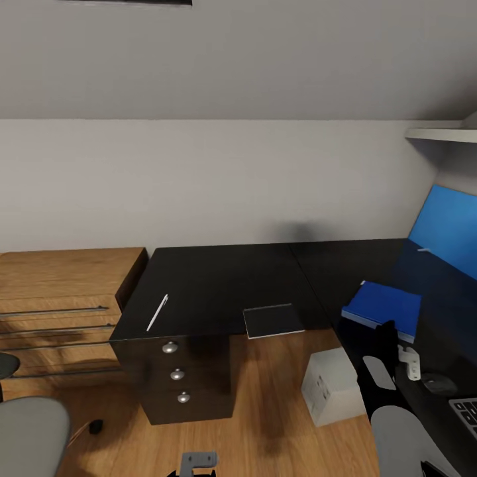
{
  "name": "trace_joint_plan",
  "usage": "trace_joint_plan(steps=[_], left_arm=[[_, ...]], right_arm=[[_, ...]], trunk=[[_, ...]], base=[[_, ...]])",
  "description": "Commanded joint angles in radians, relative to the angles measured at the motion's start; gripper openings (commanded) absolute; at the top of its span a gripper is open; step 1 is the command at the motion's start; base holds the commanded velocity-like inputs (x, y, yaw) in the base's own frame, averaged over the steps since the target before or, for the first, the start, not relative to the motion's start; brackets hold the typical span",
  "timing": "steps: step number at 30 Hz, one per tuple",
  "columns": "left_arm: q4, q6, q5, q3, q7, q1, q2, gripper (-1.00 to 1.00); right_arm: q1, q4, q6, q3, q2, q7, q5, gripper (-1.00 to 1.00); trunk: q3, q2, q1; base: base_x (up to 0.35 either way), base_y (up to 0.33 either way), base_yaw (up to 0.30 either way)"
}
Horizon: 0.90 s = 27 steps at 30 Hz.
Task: In the bedroom, organize the workspace by keeping the computer under the desk, ensuring the monitor is on the desk, placing the keyboard on the desk next to the monitor, placing the mouse on the desk next to the keyboard, moving the folder from the swivel chair onto the desk next to the mouse, stacking the notebook on top of the folder with the pen on top of the notebook, and positioning the swivel chair next to the desk.
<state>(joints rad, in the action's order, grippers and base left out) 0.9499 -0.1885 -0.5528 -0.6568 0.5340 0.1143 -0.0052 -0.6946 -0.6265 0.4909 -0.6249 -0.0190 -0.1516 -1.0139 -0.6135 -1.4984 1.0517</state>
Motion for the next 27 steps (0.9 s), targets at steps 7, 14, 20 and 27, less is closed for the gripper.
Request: trace_joint_plan(steps=[7, 14, 20, 27], left_arm=[[-0.003, -0.001, -0.008, 0.004, 0.006, 0.001, 0.002, 1.0], [-0.005, 0.0, -0.009, 0.005, 0.007, 0.001, 0.002, 1.0], [-0.005, 0.0, -0.009, 0.006, 0.009, 0.001, 0.002, 1.0], [-0.005, 0.0, -0.009, 0.005, 0.009, 0.001, 0.002, 1.0]], right_arm=[[-0.001, 0.007, -0.004, -0.004, 0.001, -0.011, -0.035, -1.0], [-0.001, 0.005, -0.007, -0.004, 0.0, -0.019, -0.035, -1.0], [-0.001, 0.005, -0.009, -0.004, -0.001, -0.018, -0.036, -1.0], [-0.001, 0.005, -0.009, -0.003, 0.002, -0.016, -0.035, -1.0]], trunk=[[-0.001, 0.0, 0.0], [-0.001, 0.0, 0.0], [-0.001, 0.0, 0.0], [-0.001, 0.0, 0.0]], base=[[0.0, 0.0, 0.0], [0.0, 0.0, 0.0], [0.0, 0.0, 0.0], [0.0, 0.0, 0.0]])
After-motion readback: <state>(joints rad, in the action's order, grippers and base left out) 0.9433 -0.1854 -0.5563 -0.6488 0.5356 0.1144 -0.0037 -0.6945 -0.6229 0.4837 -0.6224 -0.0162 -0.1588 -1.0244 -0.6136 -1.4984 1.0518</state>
